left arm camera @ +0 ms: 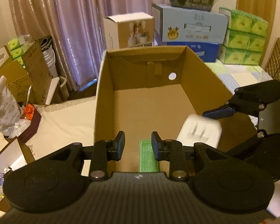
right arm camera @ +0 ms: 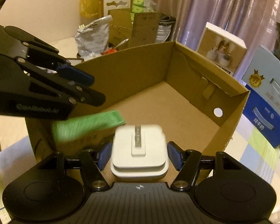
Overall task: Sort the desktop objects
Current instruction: 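Carry the green box to the cardboard box with the left tool while the right tool carries the plug, then drop the green box into the cardboard box with the left tool while the right tool drops the plug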
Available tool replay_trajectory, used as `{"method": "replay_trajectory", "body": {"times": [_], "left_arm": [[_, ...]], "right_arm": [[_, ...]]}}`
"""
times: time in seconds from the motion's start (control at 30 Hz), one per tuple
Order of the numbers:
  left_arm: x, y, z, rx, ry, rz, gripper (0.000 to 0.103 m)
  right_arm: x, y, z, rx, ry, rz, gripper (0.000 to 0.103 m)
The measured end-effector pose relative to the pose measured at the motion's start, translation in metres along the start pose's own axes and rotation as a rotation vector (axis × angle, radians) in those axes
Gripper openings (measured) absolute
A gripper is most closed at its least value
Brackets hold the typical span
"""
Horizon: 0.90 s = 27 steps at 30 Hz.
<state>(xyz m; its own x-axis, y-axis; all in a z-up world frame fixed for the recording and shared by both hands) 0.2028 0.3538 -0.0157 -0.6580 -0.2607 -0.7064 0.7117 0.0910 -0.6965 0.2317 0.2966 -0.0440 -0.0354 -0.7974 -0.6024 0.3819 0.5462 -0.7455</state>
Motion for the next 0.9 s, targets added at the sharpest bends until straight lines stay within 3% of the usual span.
{"method": "replay_trajectory", "body": {"times": [0.03,0.13,0.27,0.37,0.53,0.67,0.9], "left_arm": [[-0.001,-0.003,0.000,0.000,-0.003,0.007,0.027],[-0.003,-0.014,0.002,-0.003,-0.005,0.025,0.030],[-0.006,-0.032,0.012,0.001,-0.006,0.048,0.032],[-0.007,-0.050,0.028,0.023,-0.011,0.077,0.040],[0.000,-0.081,0.074,0.095,-0.002,0.115,0.054],[0.016,-0.098,0.124,0.193,0.025,0.114,0.085],[0.053,-0.099,0.216,0.314,0.099,0.054,0.098]], "right_arm": [[-0.001,-0.003,0.002,0.008,0.005,0.013,0.074],[-0.004,-0.023,0.004,0.018,0.029,0.067,0.076],[-0.002,-0.063,0.017,0.085,0.057,0.139,0.077],[0.015,-0.103,0.028,0.161,0.120,0.179,0.081],[0.077,-0.167,0.036,0.270,0.260,0.195,0.093],[0.142,-0.206,0.030,0.342,0.356,0.147,0.096],[0.263,-0.254,0.022,0.432,0.585,0.016,0.101]]}}
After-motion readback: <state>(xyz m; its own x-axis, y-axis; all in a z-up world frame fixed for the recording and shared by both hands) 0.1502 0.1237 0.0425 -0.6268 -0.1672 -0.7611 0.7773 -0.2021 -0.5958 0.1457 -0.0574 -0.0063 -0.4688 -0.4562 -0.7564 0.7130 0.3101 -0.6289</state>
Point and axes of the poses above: each gripper's, at about its wrist camera, not at the fingertips, and y roughly the way its jaws point, z to its right, x to its underside, the point moved 6 cm from there along y, roughly the way its jaws point, and after that the axes turned 15 degrees about -y, right-handed, at the moved point
